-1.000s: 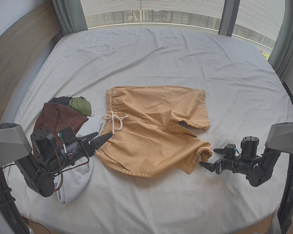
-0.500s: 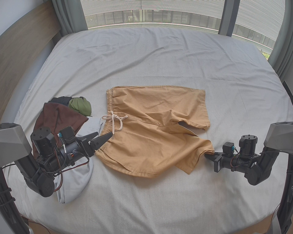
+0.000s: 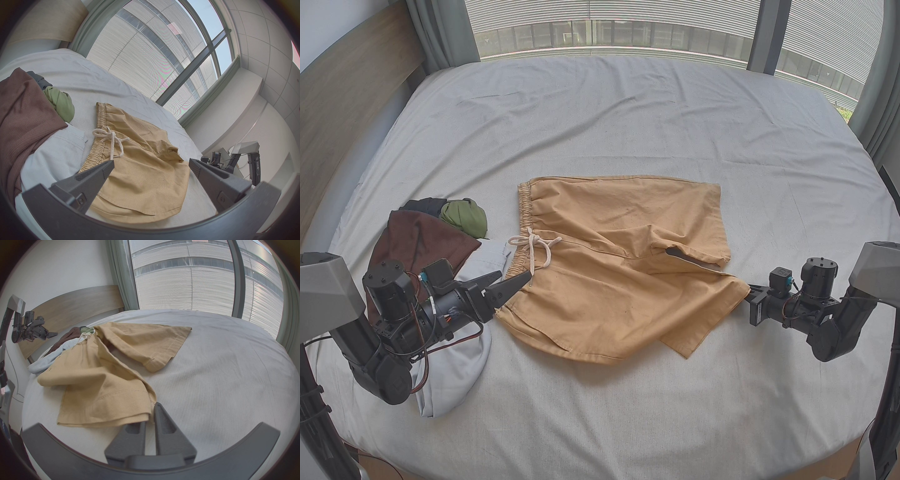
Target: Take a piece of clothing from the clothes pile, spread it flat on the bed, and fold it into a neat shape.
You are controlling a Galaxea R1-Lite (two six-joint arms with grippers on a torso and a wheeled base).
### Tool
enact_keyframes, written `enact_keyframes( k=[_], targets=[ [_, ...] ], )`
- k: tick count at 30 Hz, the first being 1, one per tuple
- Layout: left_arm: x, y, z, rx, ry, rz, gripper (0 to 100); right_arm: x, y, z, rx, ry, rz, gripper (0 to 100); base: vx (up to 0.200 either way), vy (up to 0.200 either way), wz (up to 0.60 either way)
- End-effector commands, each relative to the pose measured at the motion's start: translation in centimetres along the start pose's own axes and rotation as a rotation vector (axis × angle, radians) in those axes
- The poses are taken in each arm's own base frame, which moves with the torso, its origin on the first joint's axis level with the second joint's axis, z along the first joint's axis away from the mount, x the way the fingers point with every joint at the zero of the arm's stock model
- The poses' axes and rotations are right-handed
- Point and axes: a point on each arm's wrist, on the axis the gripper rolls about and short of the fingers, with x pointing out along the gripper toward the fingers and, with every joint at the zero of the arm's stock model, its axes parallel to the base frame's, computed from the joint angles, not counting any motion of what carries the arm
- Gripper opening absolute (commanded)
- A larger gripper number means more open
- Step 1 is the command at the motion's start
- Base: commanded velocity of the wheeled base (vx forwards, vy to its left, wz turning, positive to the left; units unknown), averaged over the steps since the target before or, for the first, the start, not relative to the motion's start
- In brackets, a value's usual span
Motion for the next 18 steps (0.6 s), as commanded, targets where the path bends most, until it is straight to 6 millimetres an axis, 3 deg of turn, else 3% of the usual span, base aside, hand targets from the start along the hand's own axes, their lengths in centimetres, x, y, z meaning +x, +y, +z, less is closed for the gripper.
enact_keyframes(
  k=[1, 13, 14, 18],
  targets=[
    [0.0, 0.0, 0.0, 0.0, -0.001, -0.001, 100, 0.9, -0.5, 0.0, -0.004, -0.016, -0.016, 0, 0.0, 0.0, 0.0],
    [0.0, -0.1, 0.1, 0.001, -0.002, -0.002, 100, 1.5, -0.9, 1.2, -0.006, -0.058, -0.049, 0, 0.0, 0.0, 0.0],
    [0.0, 0.0, 0.0, 0.0, -0.002, 0.0, 100, 1.4, -0.9, 1.3, -0.002, -0.059, -0.05, 100, 0.0, 0.0, 0.0],
    [0.0, 0.0, 0.0, 0.0, -0.002, 0.0, 100, 0.4, -0.9, 1.7, 0.003, -0.06, -0.057, 100, 0.0, 0.0, 0.0]
  ],
)
